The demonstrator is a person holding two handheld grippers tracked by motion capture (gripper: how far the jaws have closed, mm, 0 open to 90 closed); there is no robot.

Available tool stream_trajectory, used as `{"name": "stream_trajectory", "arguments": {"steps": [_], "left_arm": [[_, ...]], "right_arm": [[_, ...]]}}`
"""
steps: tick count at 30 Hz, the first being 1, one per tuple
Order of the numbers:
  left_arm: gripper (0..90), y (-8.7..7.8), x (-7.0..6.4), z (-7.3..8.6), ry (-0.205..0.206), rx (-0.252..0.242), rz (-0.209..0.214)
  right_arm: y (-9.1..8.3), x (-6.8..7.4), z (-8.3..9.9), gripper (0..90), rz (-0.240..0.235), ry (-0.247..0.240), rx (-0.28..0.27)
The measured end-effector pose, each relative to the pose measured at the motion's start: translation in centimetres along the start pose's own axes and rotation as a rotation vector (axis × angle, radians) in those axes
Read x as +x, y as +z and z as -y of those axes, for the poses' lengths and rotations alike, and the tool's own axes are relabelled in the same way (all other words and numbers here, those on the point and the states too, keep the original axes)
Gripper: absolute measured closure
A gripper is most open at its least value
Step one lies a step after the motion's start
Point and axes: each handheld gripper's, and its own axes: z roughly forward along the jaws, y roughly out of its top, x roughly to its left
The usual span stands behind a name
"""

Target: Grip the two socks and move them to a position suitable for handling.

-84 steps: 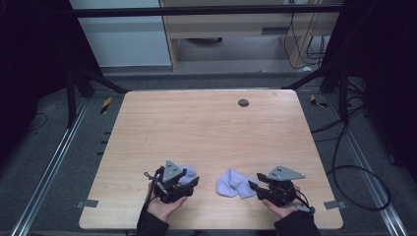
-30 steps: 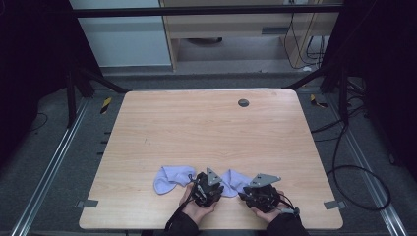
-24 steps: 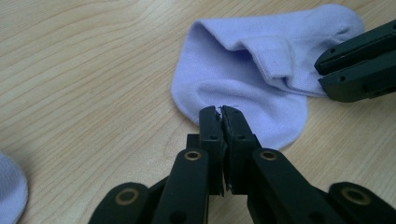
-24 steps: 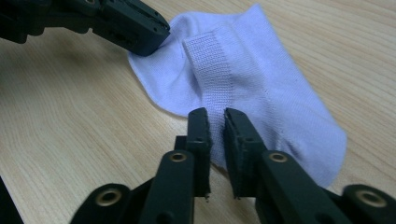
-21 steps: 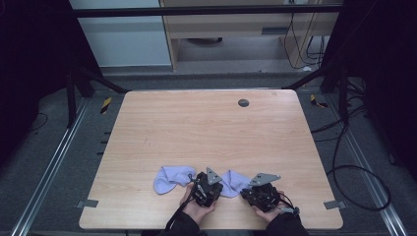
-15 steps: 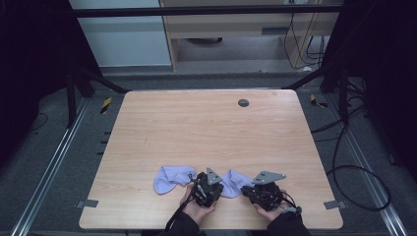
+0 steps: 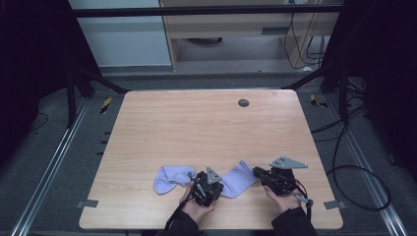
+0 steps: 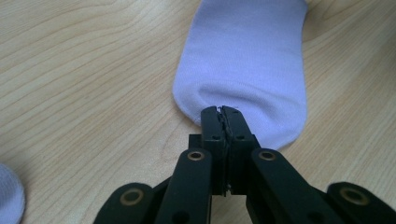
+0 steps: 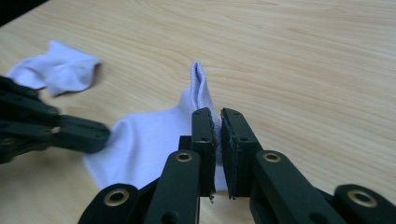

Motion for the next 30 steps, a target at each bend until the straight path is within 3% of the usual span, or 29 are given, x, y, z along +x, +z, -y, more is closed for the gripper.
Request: {"name": "stream_trajectory", "arguments": {"steps": [10, 17, 25, 30], "left_arm": [[87.3, 0.2, -0.2, -0.1, 0.015, -0.007, -0.014], [74.9, -0.4, 0.0, -0.4, 0.011, -0.041, -0.033], [62.7, -3.4, 1.4, -1.3, 0.001, -0.111, -0.061], [56.9, -6.7, 3.9, -0.9, -0.022, -0.166, -0.098]], "right_arm": [[1.9, -2.3, -0.1, 81.0, 0.098, -0.008, 0.047], [1.5, -2.9, -0.1, 69.5, 0.152, -0.026, 0.021], [0.2, -2.9, -0.4, 63.7, 0.133, -0.013, -0.016], [-0.5, -2.3, -1.0, 61.6, 0.107, -0.021, -0.043]]}}
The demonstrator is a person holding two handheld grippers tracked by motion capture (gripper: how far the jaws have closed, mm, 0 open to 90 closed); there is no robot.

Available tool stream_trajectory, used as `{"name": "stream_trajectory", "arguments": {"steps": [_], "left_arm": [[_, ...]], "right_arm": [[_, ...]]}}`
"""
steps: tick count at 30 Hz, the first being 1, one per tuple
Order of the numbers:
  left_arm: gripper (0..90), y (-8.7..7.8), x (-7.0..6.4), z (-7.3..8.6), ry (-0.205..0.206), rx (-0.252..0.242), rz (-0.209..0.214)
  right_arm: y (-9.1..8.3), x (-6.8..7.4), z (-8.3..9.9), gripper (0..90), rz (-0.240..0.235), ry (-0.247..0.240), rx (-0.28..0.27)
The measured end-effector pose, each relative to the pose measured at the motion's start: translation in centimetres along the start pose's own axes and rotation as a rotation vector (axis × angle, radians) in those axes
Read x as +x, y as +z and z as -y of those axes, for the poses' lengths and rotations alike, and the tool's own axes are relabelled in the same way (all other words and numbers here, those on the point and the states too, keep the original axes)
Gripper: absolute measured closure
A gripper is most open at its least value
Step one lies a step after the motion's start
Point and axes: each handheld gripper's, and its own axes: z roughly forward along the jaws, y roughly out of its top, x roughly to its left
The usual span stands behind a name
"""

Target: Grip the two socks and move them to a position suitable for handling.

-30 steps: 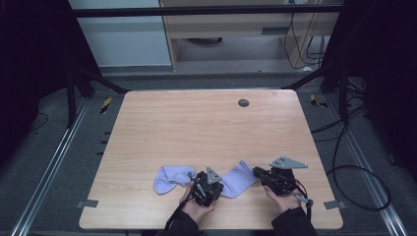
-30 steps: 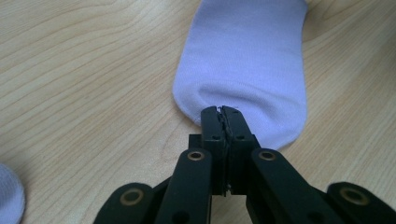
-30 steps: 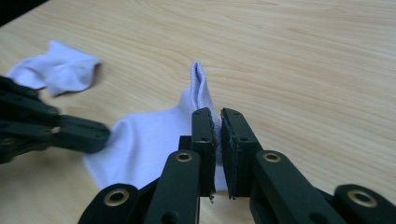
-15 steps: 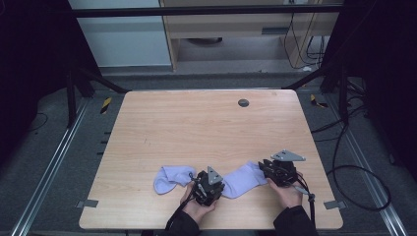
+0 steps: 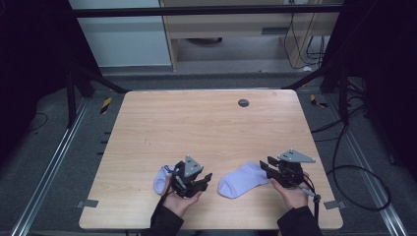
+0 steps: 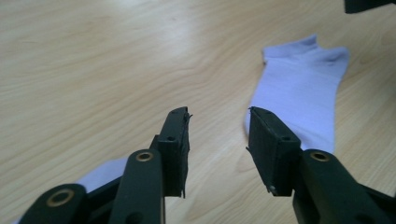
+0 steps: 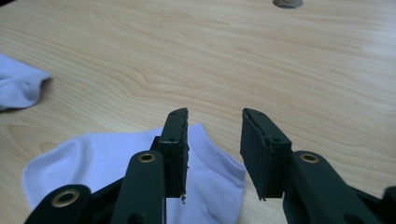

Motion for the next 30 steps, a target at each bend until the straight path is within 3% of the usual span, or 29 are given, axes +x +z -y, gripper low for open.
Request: {"name": "stream_trajectory", "arguments": {"steps": [3, 9, 12, 14, 16, 23, 30], "left_arm": [[53.2, -1.5, 1.8, 0.5, -0.015, -0.015, -0.028], [49.3, -4.6, 5.9, 2.4, -0.099, -0.042, -0.087], [48.3, -5.8, 7.5, 3.6, -0.145, -0.047, -0.112], [47.7, -6.0, 7.9, 3.9, -0.153, -0.05, -0.118], [46.8, -7.0, 9.3, 5.2, -0.189, -0.05, -0.146], [45.1, -7.9, 11.2, 7.7, -0.231, -0.016, -0.189], [45.7, -6.9, 11.7, 9.1, -0.256, 0.039, -0.18]], "right_arm": [[-0.2, 0.6, -0.4, 60.9, -0.02, -0.007, -0.006], [0.0, 2.2, -1.3, 58.9, -0.06, -0.042, -0.015], [0.3, 3.0, -1.7, 58.7, -0.079, -0.054, -0.02], [0.6, 3.7, -2.0, 58.3, -0.096, -0.067, -0.021], [0.9, 4.5, -2.5, 57.8, -0.113, -0.08, -0.022], [2.6, 7.9, -4.2, 56.4, -0.182, -0.124, -0.028], [5.1, 11.8, -4.9, 56.9, -0.253, -0.178, 0.007]]}}
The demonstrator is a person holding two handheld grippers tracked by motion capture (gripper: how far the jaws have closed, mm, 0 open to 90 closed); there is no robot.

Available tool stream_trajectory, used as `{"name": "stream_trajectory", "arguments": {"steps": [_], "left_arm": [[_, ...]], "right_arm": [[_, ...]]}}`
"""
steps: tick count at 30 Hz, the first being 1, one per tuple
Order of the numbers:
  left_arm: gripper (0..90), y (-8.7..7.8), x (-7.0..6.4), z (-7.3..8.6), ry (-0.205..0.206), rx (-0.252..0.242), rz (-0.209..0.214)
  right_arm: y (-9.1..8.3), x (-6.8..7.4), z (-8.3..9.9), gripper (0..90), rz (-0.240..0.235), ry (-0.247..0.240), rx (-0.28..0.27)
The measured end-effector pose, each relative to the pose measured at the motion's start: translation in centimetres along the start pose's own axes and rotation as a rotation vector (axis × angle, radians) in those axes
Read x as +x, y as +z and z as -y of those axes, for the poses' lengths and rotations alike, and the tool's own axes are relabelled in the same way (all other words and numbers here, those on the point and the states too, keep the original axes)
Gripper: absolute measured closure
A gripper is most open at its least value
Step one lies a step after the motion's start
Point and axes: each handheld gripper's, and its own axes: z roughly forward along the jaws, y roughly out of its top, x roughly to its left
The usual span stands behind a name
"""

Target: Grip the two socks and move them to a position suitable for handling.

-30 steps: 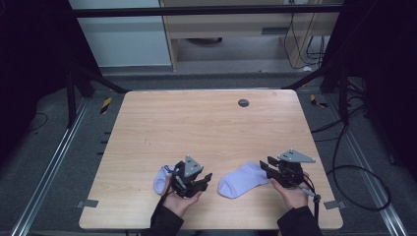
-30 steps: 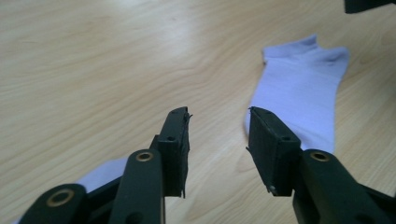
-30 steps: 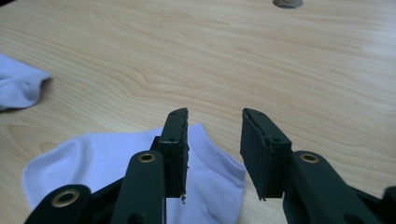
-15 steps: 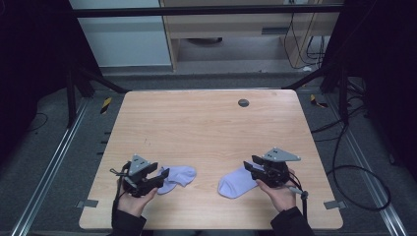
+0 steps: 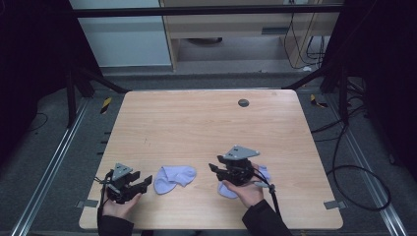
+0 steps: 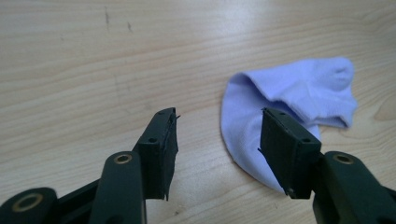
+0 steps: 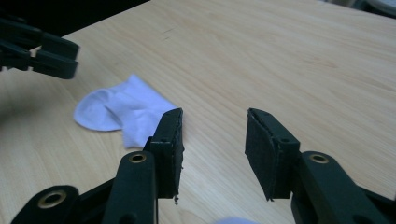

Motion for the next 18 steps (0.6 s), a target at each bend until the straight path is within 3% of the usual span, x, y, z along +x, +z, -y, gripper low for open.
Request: {"name": "stream_trajectory", "arguments": {"steps": [9, 18], "left_arm": [[53.0, 1.3, -0.5, 0.3, 0.05, 0.038, -0.012], [58.5, 2.3, -1.4, 0.5, 0.101, 0.063, -0.006]], "right_arm": [[5.7, 4.0, -0.1, 59.4, -0.072, -0.087, 0.106], [9.2, 5.9, 0.5, 61.7, -0.097, -0.117, 0.178]]}}
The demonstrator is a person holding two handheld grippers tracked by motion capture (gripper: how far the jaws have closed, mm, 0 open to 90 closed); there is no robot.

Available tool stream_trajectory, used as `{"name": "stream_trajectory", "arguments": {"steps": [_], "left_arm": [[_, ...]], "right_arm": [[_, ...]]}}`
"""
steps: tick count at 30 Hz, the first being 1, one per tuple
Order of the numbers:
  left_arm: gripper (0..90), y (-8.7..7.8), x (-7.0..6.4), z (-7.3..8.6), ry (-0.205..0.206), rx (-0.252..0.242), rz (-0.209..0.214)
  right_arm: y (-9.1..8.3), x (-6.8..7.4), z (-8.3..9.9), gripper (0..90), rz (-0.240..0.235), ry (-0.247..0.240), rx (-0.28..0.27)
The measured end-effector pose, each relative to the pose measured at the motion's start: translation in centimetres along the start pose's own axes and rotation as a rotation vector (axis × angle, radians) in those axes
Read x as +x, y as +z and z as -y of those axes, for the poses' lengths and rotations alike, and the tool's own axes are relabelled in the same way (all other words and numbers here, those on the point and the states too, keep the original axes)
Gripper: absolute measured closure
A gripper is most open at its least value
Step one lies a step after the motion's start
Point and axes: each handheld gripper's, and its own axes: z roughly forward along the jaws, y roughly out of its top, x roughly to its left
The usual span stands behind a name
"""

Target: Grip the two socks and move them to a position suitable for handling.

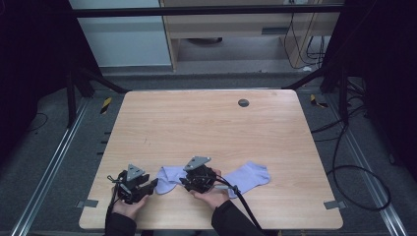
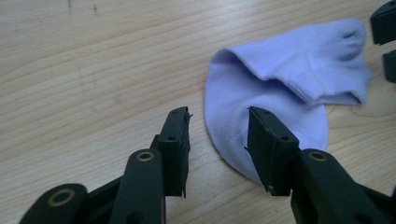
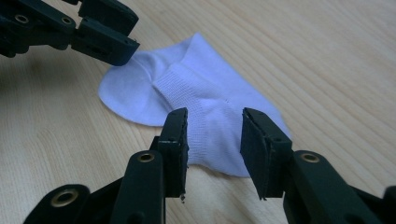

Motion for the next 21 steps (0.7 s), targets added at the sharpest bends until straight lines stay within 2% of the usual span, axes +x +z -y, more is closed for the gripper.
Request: {"name": "stream_trajectory", "arguments": {"steps": [7, 14, 17, 21], "left_arm": [[66.2, 0.5, -0.5, 0.0, 0.023, 0.031, 0.01], [75.4, 0.8, -0.7, 0.1, 0.02, 0.048, 0.018], [80.5, 0.8, -0.8, 0.0, 0.019, 0.054, 0.028], [85.2, 0.8, -0.8, 0.0, 0.024, 0.053, 0.027]], "right_arm": [[1.2, 0.4, 0.4, 65.6, -0.014, -0.02, 0.046], [1.8, 0.5, 0.8, 73.3, -0.014, -0.026, 0.062], [1.9, 0.6, 0.7, 80.2, -0.019, -0.016, 0.067], [1.7, 0.5, 0.5, 83.3, -0.018, 0.001, 0.065]]}}
